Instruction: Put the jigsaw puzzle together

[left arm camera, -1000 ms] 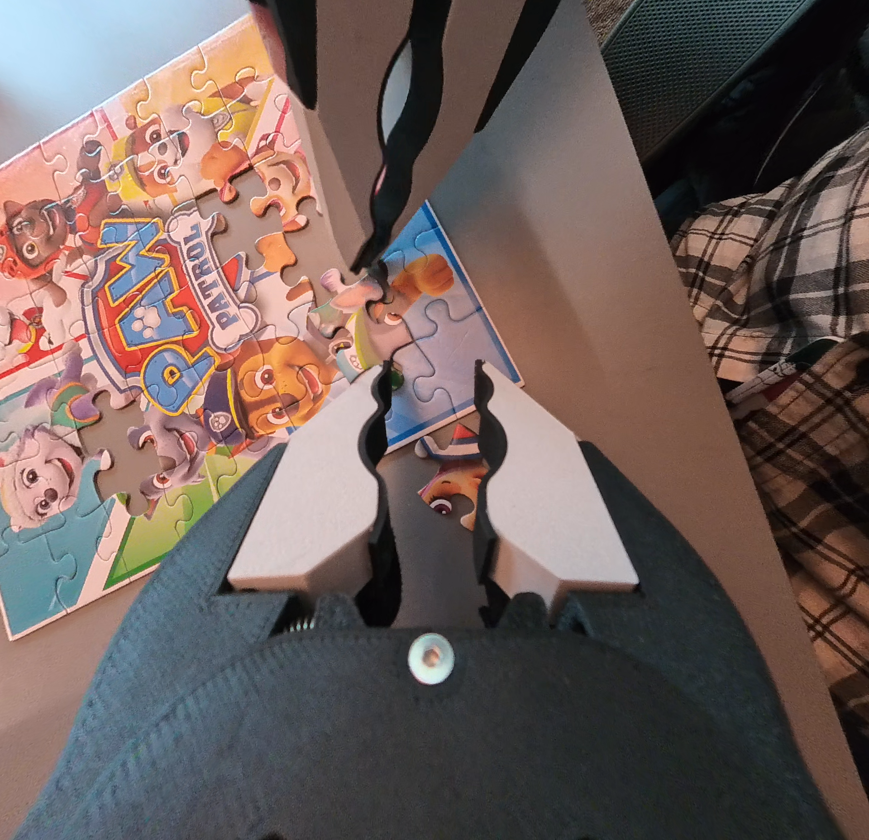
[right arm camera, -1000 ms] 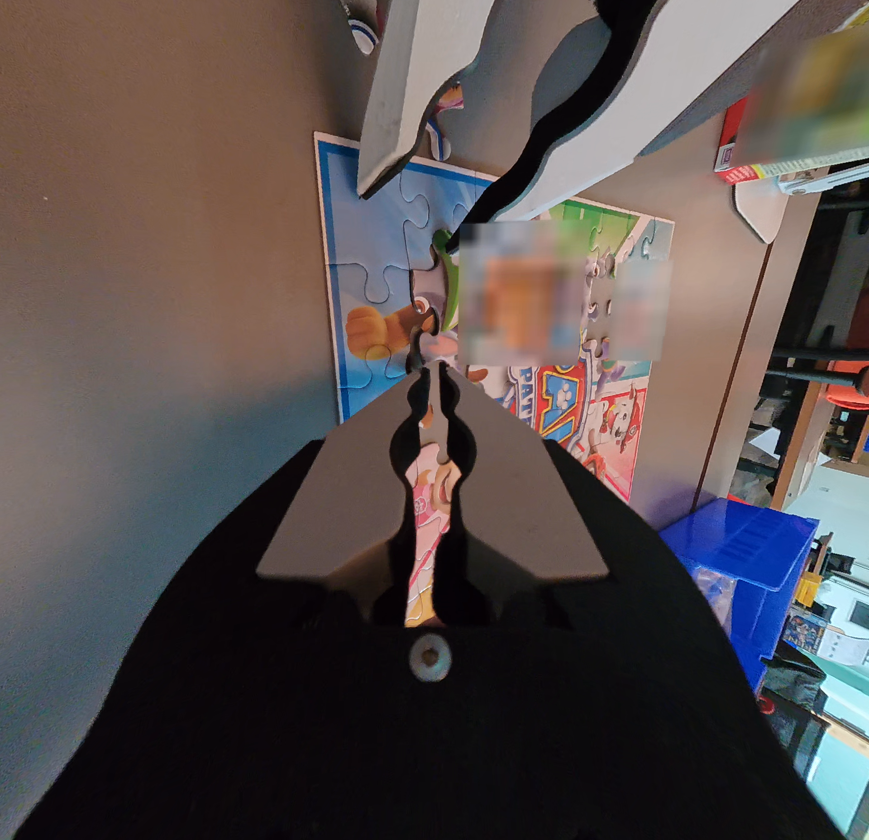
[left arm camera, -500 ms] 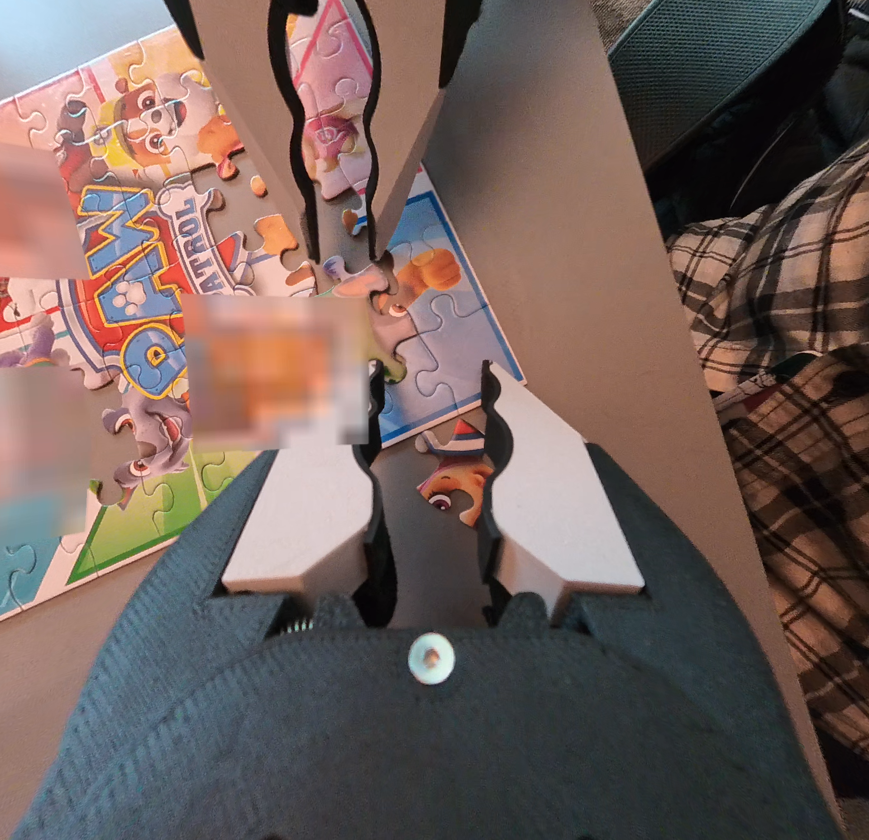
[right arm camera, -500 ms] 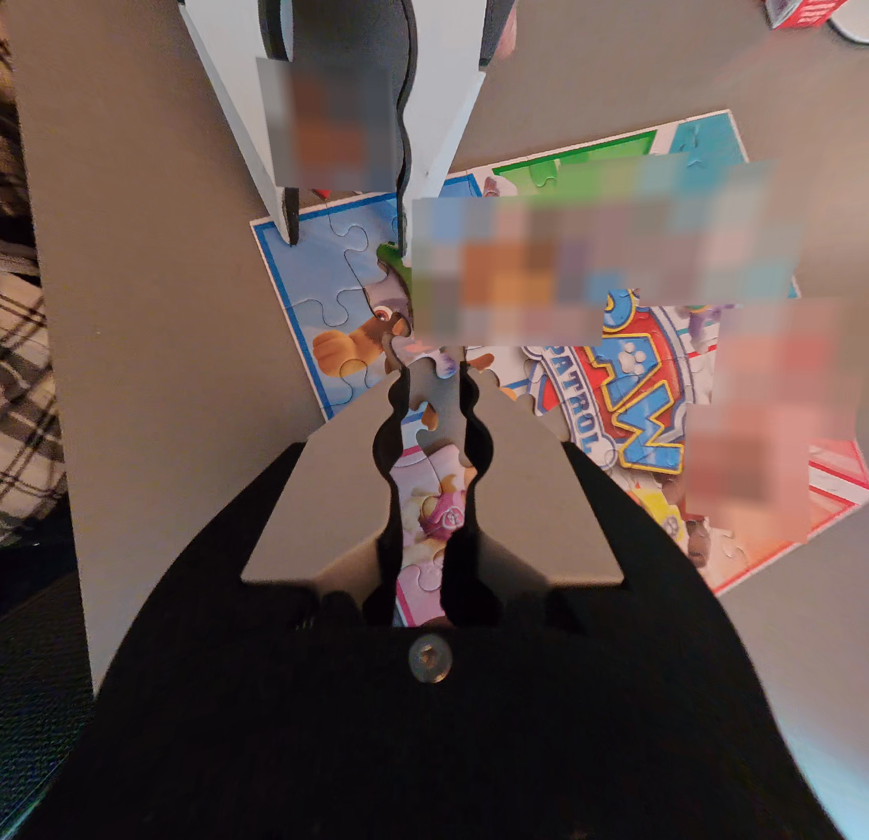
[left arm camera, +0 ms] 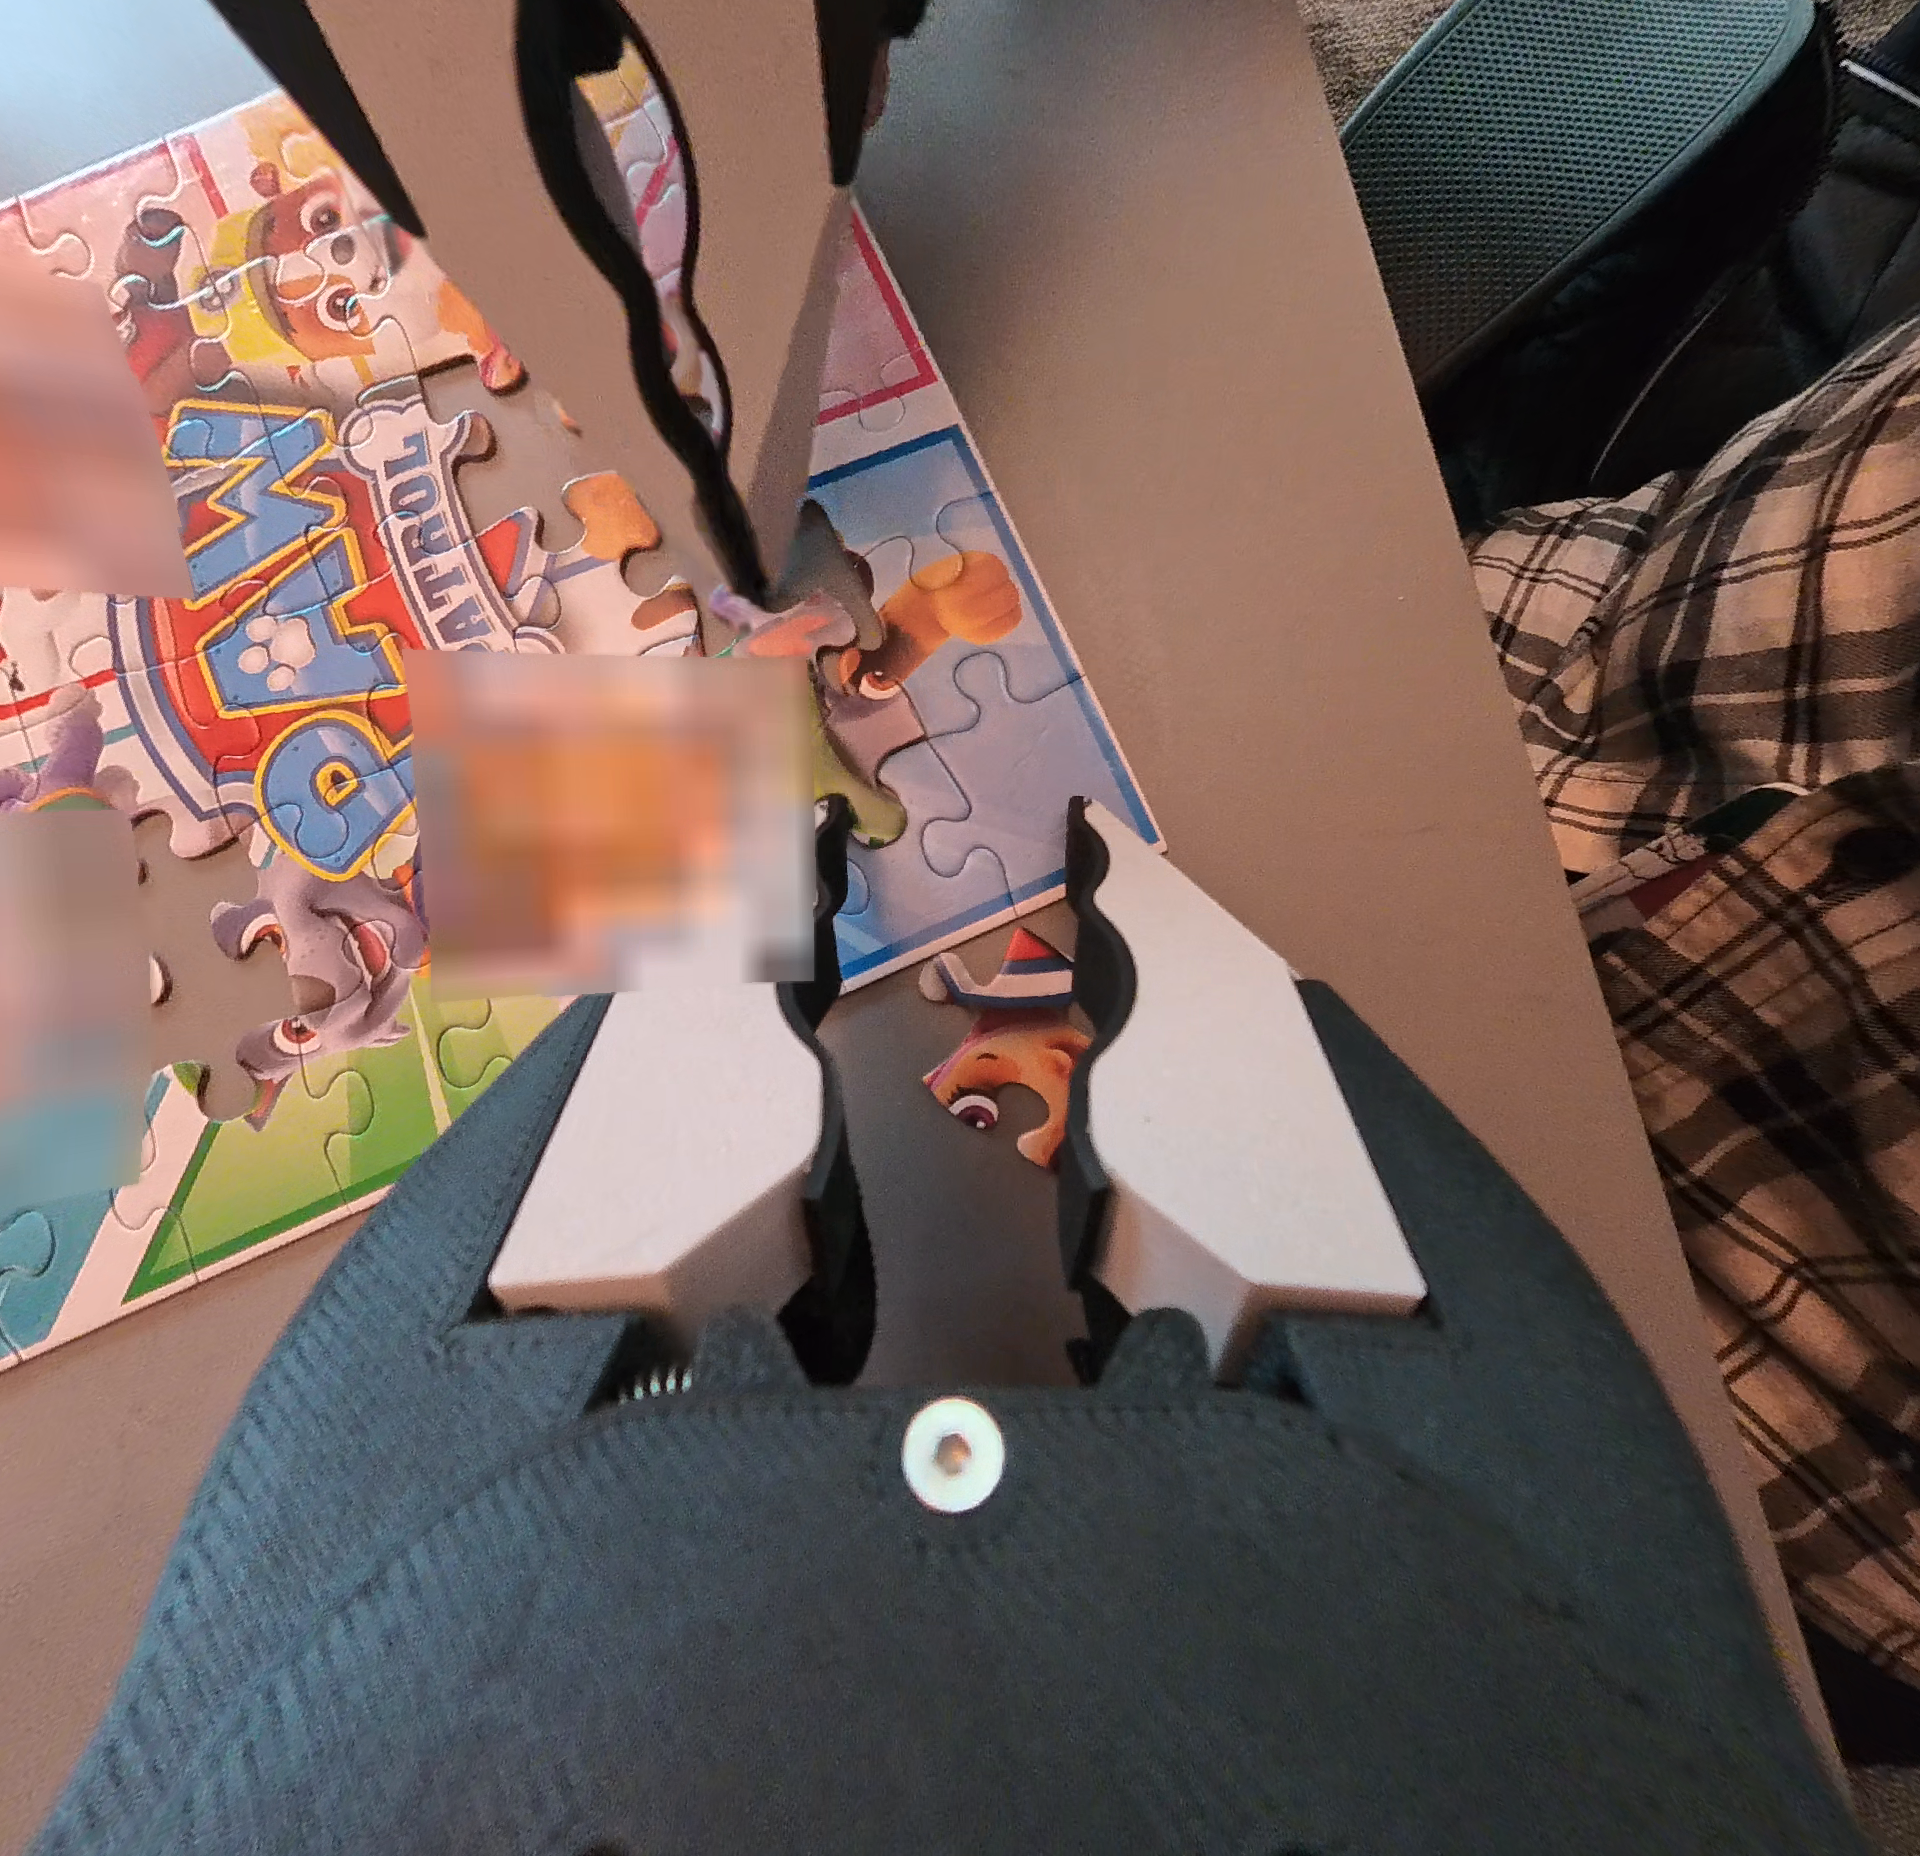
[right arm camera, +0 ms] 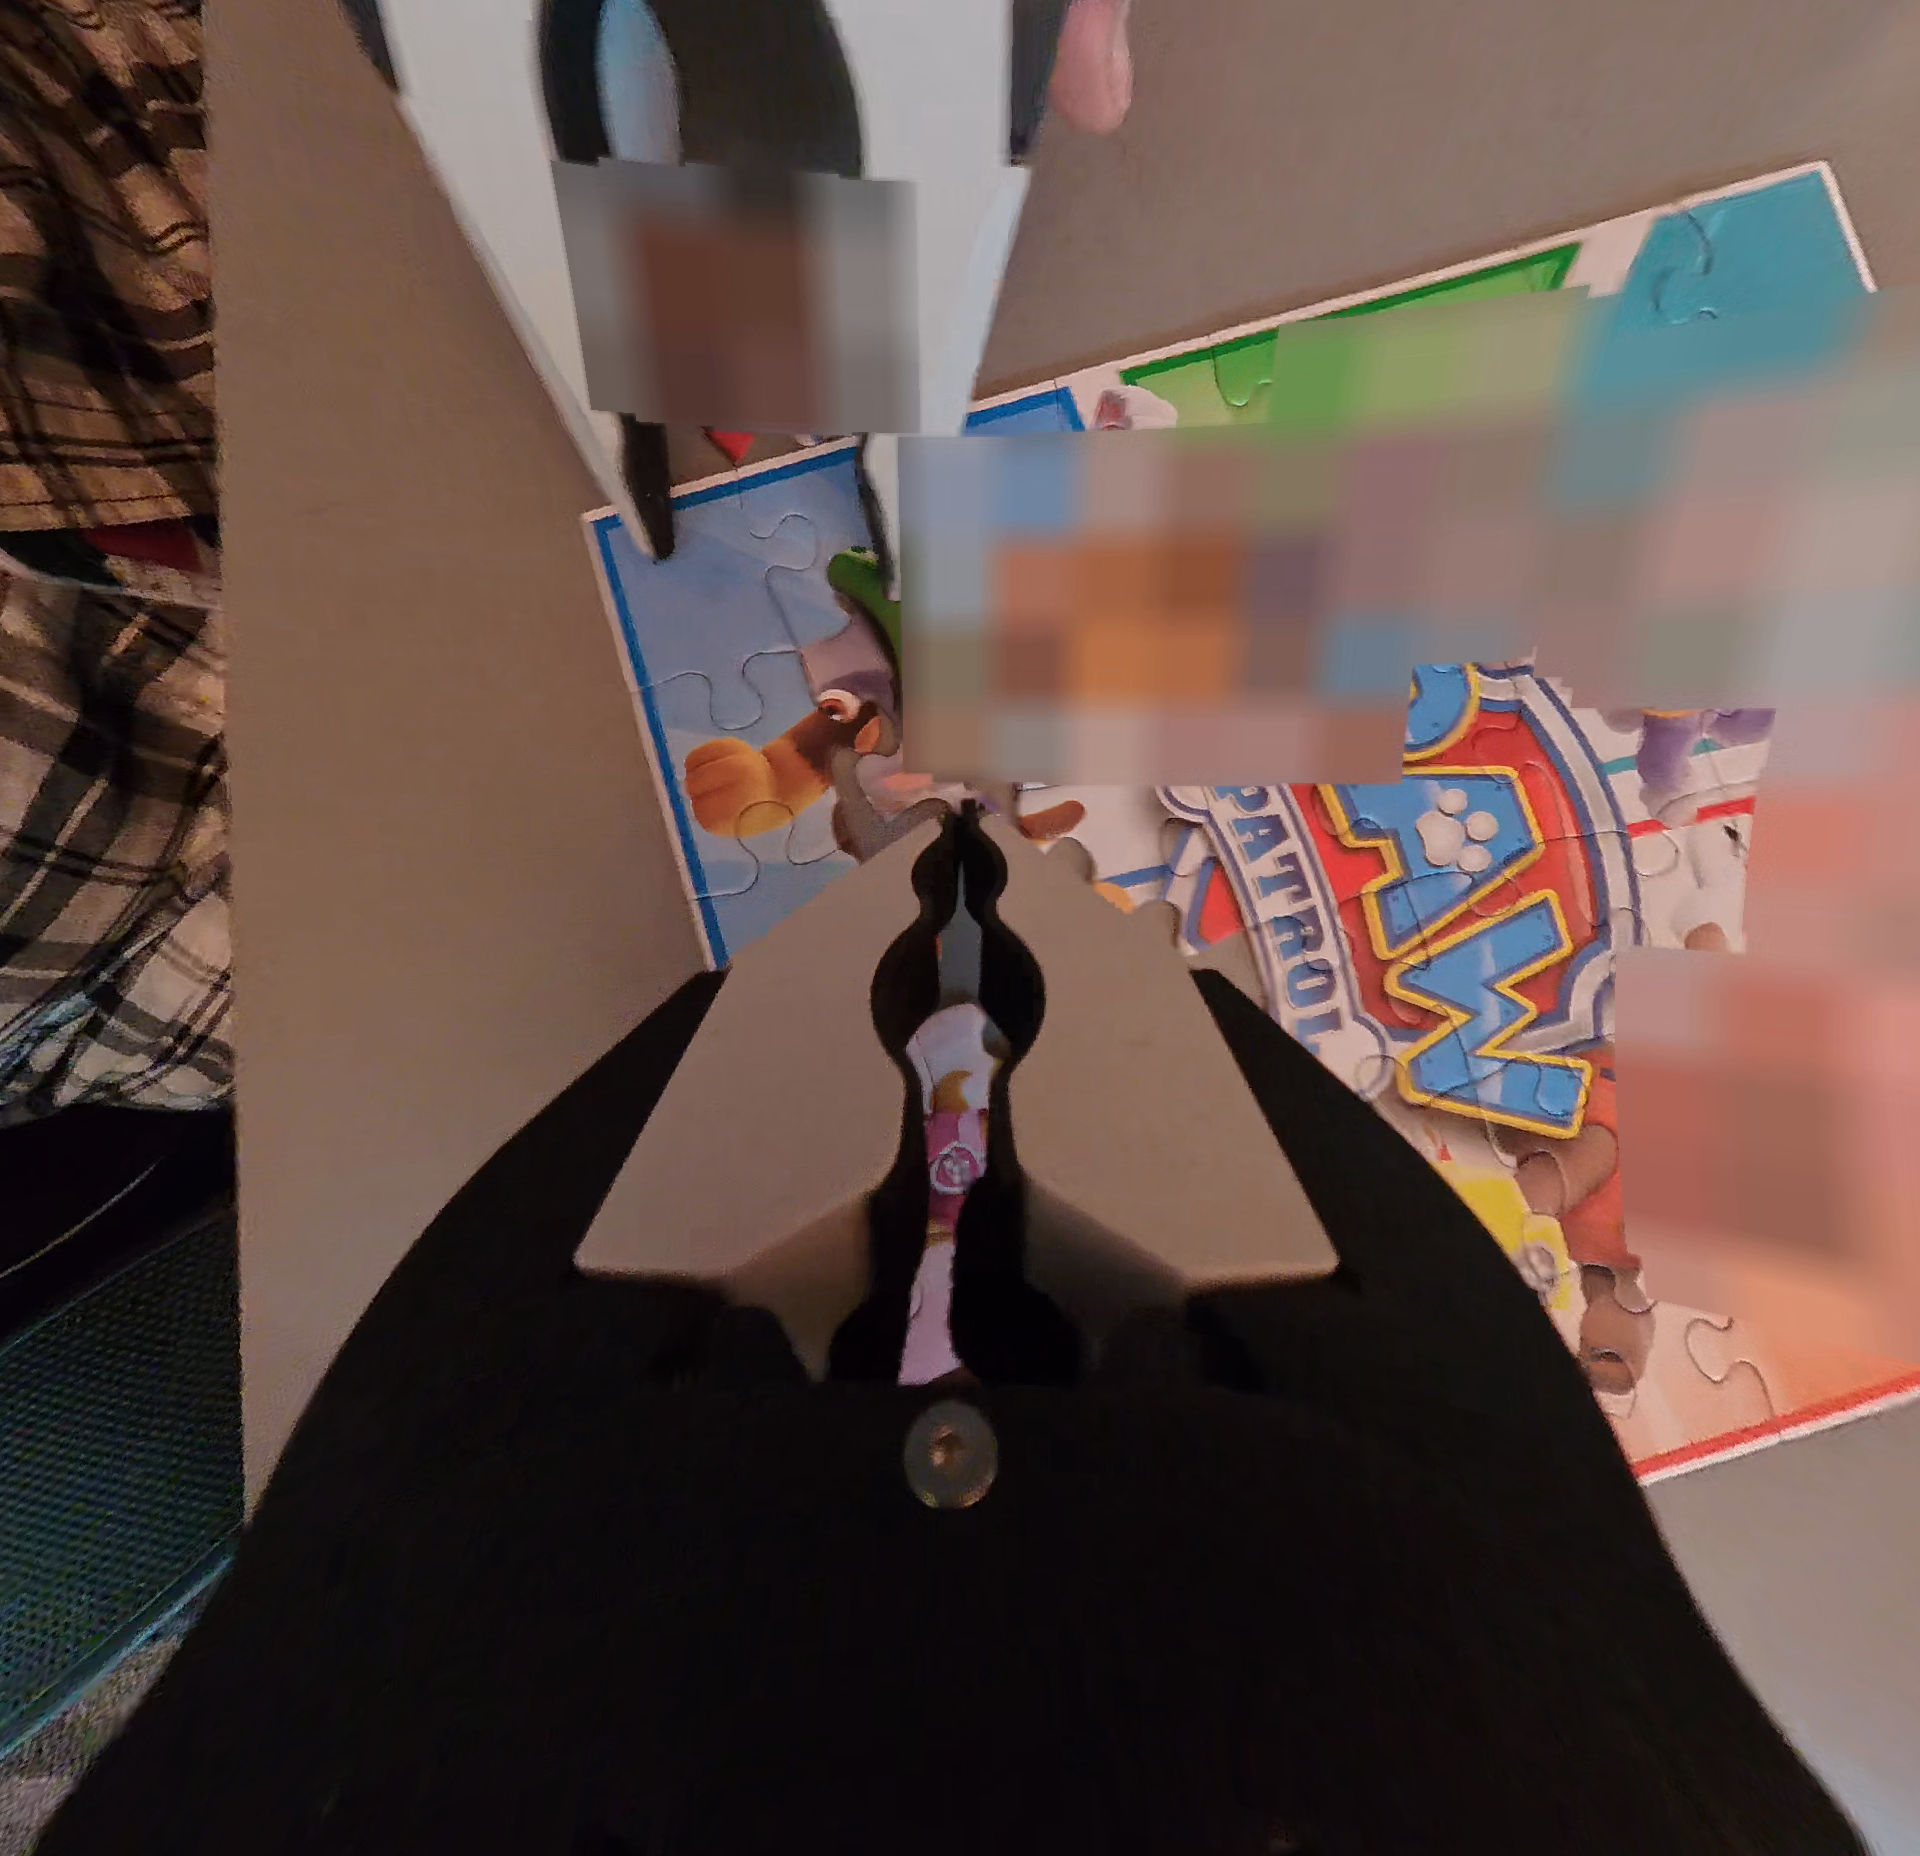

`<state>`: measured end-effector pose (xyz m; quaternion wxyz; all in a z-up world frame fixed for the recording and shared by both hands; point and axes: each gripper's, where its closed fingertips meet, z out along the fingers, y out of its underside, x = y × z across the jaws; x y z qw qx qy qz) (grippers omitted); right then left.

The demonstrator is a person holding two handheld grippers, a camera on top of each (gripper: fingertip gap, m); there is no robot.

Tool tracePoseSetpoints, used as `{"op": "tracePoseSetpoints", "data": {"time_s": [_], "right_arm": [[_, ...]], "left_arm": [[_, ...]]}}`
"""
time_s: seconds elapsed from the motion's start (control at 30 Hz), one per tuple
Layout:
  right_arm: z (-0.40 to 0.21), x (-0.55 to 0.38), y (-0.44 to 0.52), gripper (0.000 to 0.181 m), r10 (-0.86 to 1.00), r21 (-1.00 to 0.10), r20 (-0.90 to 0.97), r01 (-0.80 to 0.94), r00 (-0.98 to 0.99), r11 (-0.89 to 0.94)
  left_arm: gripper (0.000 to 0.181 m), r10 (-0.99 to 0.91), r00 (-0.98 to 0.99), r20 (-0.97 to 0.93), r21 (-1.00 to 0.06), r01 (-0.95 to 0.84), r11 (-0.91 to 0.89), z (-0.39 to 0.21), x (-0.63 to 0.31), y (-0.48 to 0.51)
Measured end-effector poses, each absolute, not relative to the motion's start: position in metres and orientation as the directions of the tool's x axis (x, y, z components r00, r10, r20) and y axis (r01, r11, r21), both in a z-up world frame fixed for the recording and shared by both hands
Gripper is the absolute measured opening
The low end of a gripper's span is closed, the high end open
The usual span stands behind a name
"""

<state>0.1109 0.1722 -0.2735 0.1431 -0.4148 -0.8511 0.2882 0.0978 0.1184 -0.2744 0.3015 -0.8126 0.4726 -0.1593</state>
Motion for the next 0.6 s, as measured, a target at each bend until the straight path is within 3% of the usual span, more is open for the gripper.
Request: {"op": "tracePoseSetpoints", "data": {"time_s": [0.23,0.3,0.6], "right_arm": [[-0.274,0.118,0.168,0.000,0.791,-0.598,0.036,0.621,-0.611,0.506],[-0.274,0.113,0.172,0.021,0.811,-0.611,0.025,0.634,-0.584,0.475],[-0.275,0.105,0.164,0.004,0.785,-0.647,-0.046,0.617,-0.617,0.448]], "left_arm": [[0.039,-0.869,0.493,-0.036,-0.634,-0.683,-0.362,-0.274,0.098,0.117],[0.038,-0.868,0.496,-0.026,-0.634,-0.680,-0.369,-0.275,0.098,0.117],[0.038,-0.874,0.486,0.007,-0.634,-0.674,-0.380,-0.275,0.099,0.112]]}}
